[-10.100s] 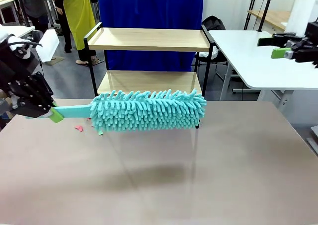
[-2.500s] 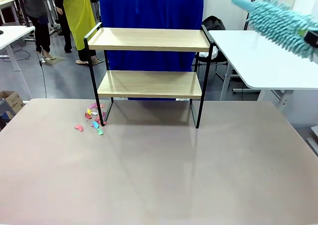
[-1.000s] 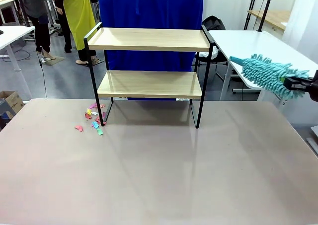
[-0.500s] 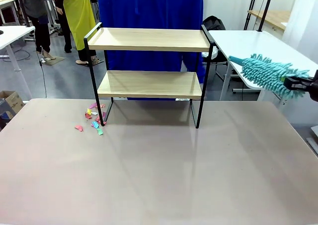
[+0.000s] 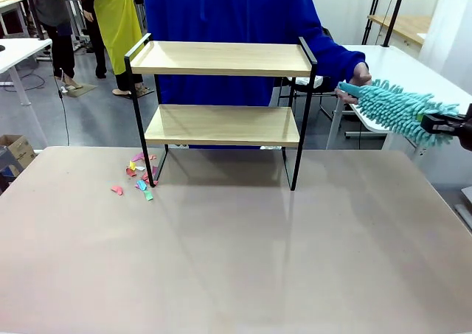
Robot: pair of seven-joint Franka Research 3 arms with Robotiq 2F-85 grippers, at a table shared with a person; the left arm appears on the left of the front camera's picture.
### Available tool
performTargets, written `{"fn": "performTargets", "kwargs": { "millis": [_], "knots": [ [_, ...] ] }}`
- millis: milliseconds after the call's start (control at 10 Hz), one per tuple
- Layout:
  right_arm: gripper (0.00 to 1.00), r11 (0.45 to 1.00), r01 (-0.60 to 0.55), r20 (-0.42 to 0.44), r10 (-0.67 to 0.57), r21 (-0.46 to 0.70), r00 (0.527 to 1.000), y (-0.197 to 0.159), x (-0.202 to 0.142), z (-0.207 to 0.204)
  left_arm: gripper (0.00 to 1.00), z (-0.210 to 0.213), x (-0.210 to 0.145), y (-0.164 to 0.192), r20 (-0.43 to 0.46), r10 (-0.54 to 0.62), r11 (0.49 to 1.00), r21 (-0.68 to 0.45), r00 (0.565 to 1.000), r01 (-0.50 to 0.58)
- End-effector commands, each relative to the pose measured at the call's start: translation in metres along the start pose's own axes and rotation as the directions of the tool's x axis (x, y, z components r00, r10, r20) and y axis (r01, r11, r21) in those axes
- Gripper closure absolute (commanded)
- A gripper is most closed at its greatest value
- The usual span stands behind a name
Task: Clean the shelf.
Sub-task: Hand the Duster back to the human.
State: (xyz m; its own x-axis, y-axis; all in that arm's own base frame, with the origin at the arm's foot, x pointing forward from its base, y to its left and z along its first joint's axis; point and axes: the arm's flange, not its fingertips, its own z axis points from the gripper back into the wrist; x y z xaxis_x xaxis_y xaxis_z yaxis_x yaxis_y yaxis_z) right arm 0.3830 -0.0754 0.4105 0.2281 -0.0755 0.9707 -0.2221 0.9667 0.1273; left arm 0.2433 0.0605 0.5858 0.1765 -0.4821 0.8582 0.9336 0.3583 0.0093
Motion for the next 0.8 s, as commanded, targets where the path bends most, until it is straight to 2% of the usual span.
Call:
{"fn": "performTargets", "kwargs": {
  "millis": [0,400,500,600,700],
  "knots": [
    [0.84,1.0,-0.005,-0.003,0.005,-0.011,1.0,0.0013,0.003,0.0018,0.0,-0.0007,0.002,0.0006,0.019,-0.02,1.0,-0.008,1.0,0.021],
    [0.84,1.0,-0.005,-0.003,0.005,-0.011,1.0,0.0013,0.003,0.0018,0.0,-0.0007,0.002,0.0006,0.019,-0.02,1.0,-0.008,1.0,0.021],
    [0.28,1.0,-0.001,0.001,0.001,0.0,1.0,0.0003,0.0006,0.0002,0.0,-0.0007,0.002,0.0006,0.019,-0.02,1.0,-0.008,1.0,0.021],
    [0.27,1.0,0.003,0.011,-0.003,0.006,1.0,0.0004,0.0014,0.0015,0.0,-0.0007,0.002,0.0006,0.019,-0.02,1.0,-0.008,1.0,0.021],
    [0.0,1.0,0.023,0.006,-0.023,0.013,1.0,-0.0004,0.0026,0.003,0.0,-0.0007,0.002,0.0006,0.019,-0.02,1.0,-0.008,1.0,0.021]
  ]
}}
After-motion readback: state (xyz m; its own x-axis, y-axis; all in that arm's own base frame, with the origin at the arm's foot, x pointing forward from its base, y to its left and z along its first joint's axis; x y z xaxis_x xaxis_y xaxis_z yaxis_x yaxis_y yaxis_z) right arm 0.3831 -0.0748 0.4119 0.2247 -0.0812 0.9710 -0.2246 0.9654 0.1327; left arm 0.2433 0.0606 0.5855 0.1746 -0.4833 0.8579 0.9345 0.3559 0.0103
